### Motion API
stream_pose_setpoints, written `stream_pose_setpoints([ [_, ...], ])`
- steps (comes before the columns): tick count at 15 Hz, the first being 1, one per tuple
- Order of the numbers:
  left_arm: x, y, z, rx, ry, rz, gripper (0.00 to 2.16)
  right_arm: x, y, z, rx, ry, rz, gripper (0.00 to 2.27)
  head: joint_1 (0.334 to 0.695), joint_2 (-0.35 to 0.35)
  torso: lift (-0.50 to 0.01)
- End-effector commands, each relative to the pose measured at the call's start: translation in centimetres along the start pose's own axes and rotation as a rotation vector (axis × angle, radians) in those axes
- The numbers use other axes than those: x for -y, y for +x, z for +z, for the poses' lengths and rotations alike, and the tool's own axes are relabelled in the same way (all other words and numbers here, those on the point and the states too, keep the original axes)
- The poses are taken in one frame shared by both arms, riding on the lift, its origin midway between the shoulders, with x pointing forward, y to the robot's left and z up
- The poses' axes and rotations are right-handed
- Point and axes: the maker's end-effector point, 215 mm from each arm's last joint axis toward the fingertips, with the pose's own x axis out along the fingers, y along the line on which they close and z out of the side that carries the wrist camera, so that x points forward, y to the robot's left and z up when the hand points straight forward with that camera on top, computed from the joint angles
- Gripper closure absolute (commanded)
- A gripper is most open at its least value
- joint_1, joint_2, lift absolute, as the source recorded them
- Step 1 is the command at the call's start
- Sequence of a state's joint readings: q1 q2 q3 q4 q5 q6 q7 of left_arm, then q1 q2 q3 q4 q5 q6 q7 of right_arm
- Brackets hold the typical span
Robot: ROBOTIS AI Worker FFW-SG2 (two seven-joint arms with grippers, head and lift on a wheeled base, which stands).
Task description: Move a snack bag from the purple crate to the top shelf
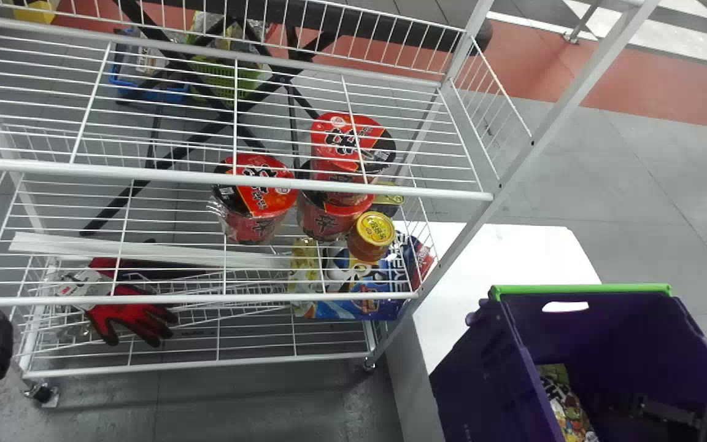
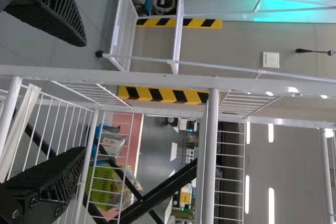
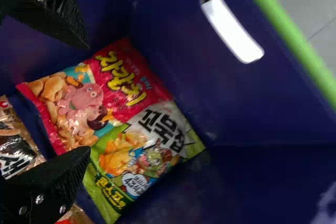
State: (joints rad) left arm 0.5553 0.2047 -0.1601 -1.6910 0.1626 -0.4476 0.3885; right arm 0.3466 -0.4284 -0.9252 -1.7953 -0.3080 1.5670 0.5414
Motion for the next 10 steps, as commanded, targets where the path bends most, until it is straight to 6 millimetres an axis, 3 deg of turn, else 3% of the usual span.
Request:
stream_pose_setpoints([
  [1,0.3,0.4,0.1,0.001,-0.001,-0.007,0.11,2.0,1.8,-0.8,-0.082,0.032,-0.043,0.14,0.695,-0.350,-0.456],
  [2,0.6,0.6,-0.1,-0.005,-0.006,-0.014,0.11,2.8,2.4,-1.8,-0.116,0.038,-0.061,0.14,0.695,-0.350,-0.456],
  [6,0.1,0.4,-0.2,0.001,-0.013,0.003,0.11,1.8,6.3,-4.2,-0.268,0.036,-0.067,0.14,0.695,-0.350,-0.456],
  [10,0.5,0.4,0.1,0.007,-0.018,0.000,0.11,1.1,8.1,-5.7,-0.363,0.000,-0.095,0.14,0.695,-0.350,-0.456],
])
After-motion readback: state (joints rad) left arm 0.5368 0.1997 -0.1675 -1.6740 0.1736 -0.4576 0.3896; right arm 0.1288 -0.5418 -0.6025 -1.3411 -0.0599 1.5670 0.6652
